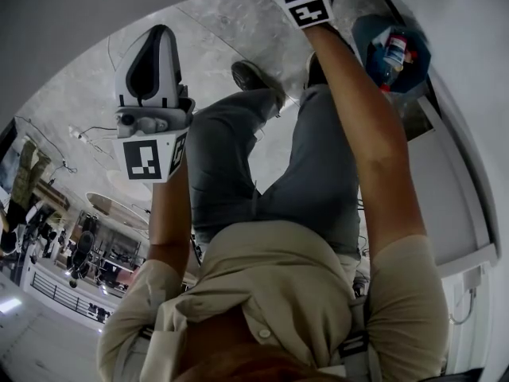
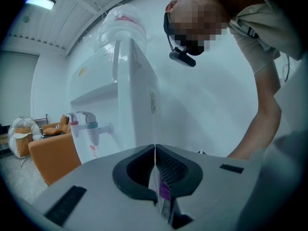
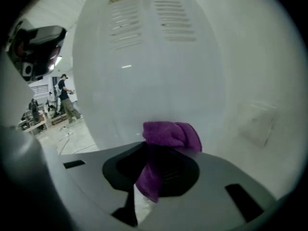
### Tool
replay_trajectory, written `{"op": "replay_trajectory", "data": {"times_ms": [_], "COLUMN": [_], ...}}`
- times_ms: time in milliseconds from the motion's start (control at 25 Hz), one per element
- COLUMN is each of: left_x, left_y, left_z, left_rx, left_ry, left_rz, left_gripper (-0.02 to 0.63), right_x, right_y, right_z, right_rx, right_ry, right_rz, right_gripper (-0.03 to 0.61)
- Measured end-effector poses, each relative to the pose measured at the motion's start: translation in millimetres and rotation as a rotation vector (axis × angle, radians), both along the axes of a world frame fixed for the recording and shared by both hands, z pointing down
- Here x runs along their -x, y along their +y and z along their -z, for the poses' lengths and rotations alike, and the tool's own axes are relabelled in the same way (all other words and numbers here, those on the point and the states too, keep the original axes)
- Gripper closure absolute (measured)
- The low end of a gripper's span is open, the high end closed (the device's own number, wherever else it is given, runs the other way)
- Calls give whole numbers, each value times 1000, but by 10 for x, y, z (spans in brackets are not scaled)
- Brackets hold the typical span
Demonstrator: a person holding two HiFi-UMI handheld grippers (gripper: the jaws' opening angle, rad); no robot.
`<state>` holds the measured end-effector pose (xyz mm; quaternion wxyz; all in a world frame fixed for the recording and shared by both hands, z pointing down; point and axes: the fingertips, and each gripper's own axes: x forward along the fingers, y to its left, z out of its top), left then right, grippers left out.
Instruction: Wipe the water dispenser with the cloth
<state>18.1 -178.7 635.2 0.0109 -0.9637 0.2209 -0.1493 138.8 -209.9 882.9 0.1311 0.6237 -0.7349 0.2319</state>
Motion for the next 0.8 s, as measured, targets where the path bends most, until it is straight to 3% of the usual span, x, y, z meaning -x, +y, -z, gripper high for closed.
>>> {"op": "replay_trajectory", "data": {"times_ms": [240,400,560,800], "left_x": [-47,-93,-118,-84], "left_y": [45,92,105,38], "left_z": [-92,-160,-184,-123], "left_rx": [-2,-2,-3,-9], "left_ry": [-8,-18,-22,-22], "left_rz": [-10,-25,-28,-13], "left_gripper": [592,592,591,592], "right_x": [1228,1446,1059,-274], "right_y": [269,322,282,-53], "right_z": [-81,-95,-291,-302], "right_rx": [-11,-45,-19,31], "right_ry": [-46,-11,15,135], "right_rz": [289,397,348,98], "right_gripper": [506,506,506,506]}}
